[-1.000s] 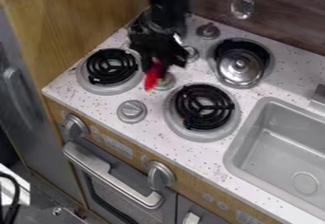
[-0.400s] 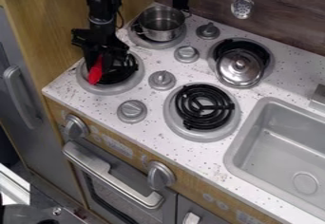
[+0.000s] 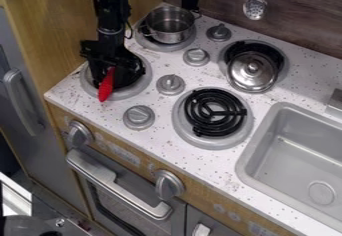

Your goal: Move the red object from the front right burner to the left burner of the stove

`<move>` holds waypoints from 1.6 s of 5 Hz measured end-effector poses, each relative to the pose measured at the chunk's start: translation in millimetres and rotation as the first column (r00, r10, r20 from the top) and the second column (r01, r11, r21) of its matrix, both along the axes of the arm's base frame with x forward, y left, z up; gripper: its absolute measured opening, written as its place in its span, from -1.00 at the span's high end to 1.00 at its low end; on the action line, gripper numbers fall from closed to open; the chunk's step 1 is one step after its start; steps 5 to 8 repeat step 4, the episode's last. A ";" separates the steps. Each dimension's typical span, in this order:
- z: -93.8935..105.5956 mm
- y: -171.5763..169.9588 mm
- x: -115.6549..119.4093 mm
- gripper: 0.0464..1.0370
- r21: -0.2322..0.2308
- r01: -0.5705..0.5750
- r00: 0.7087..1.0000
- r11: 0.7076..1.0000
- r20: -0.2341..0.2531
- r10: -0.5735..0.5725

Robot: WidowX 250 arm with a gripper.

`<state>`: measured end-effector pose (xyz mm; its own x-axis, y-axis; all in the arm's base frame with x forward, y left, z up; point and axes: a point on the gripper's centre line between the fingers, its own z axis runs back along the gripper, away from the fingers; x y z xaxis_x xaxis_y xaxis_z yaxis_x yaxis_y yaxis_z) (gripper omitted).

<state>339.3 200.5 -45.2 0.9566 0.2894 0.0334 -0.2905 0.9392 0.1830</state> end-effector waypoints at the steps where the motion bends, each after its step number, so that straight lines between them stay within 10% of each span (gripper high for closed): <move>1: 1.2 -13.8 1.8 -0.89 -0.024 0.035 0.999 0.999 0.034 -0.034; 3: 68.8 -50.8 3.8 -0.91 -0.029 0.100 0.982 0.995 0.167 -0.094; 8: 72.4 -62.0 -3.6 -0.91 -0.029 0.173 0.975 0.984 0.143 -0.167</move>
